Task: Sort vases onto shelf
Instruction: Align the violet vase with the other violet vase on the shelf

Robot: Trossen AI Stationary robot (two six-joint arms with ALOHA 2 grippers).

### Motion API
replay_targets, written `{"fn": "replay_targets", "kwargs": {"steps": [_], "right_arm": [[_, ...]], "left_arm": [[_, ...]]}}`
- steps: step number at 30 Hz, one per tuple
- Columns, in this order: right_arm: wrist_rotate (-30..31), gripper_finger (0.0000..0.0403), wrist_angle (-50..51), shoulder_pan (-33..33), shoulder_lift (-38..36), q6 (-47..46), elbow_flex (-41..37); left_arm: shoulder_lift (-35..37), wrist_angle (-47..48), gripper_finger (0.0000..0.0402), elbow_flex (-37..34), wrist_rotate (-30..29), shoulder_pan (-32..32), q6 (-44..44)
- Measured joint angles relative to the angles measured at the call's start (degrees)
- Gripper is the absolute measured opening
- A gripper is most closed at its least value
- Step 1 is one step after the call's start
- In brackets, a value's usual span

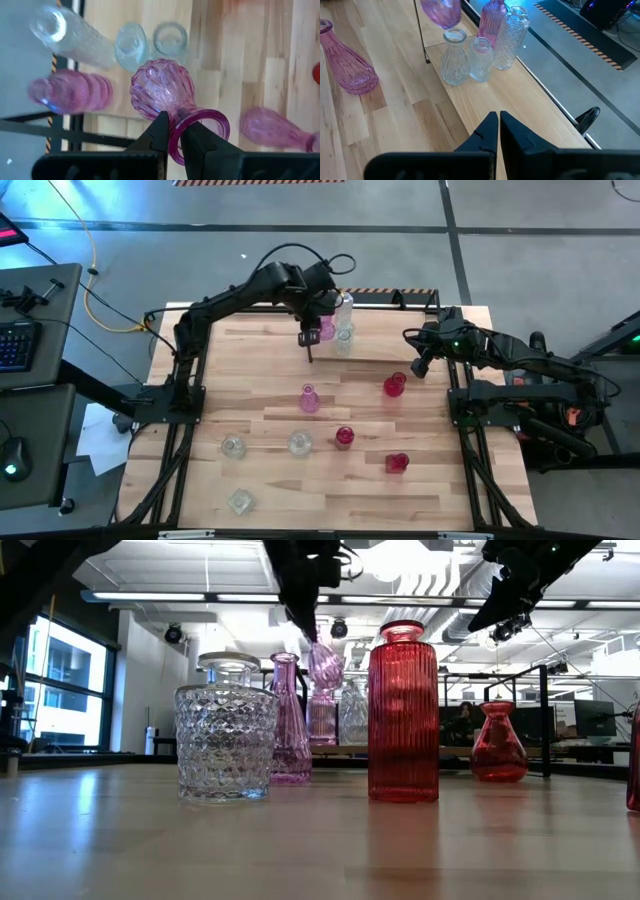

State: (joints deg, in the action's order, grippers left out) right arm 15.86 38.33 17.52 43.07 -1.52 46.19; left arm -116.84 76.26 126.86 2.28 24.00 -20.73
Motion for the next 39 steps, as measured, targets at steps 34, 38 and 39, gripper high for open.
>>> {"fn": "replay_targets", "kwargs": {"steps": [34,38,39], "right_arm": [[-0.2,0.0,-3.98,0.09,-0.42,0.46,-6.97],[-0.17,0.0,-3.96,0.09,-0.42,0.48,-6.97],[-0.17,0.0,-3.97,0.09,-0.42,0.5,-6.97]], "left_arm": [[-8.07,0.21,0.0017,-0.02,2.55,4.33,0.99],[-8.07,0.15,0.0017,-0.02,5.76,5.68,2.11],[-8.07,0.18,0.0017,-0.02,6.49,5.91,2.39]]}}
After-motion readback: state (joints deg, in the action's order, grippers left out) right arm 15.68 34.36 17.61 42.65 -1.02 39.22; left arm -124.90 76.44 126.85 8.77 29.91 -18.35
